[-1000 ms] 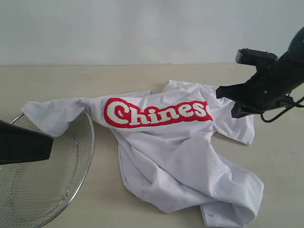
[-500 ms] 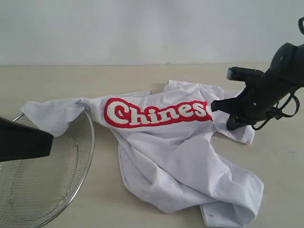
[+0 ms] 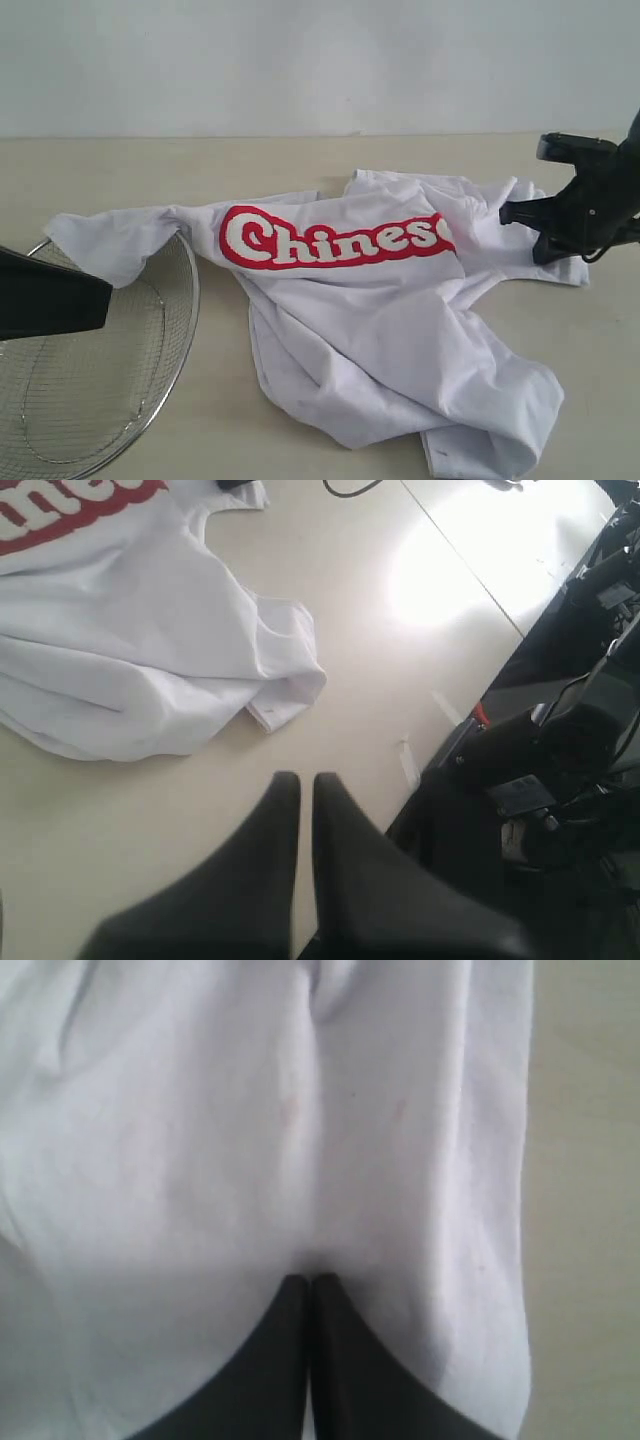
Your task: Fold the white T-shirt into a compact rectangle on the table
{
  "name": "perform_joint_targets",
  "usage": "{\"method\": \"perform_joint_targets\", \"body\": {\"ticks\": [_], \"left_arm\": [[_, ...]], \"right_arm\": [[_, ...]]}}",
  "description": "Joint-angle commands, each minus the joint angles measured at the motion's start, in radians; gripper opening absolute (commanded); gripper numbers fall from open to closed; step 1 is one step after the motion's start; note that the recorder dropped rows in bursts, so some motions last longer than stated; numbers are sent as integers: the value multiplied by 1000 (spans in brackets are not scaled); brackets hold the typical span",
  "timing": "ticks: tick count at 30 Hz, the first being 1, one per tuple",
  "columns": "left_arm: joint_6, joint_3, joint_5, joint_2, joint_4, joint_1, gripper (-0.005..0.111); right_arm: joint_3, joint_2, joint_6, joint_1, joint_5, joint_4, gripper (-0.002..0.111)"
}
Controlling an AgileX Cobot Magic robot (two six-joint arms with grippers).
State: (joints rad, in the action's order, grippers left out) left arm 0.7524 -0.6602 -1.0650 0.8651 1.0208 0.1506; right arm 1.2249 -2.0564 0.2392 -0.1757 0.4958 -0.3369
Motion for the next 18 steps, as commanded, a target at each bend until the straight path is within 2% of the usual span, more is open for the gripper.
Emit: {"method": "perform_joint_targets", "body": {"ticks": [1, 11, 18], "left_arm": [[7, 1, -1, -10, 15, 0, 5], [7, 1, -1, -10, 15, 0, 5], [45, 1, 29, -10, 18, 0, 5]], "right_arm": [[46, -16, 15, -29, 28, 42, 0], [136, 19, -30, -35, 169, 59, 0], [-16, 293, -7, -33, 158, -139, 0]]}}
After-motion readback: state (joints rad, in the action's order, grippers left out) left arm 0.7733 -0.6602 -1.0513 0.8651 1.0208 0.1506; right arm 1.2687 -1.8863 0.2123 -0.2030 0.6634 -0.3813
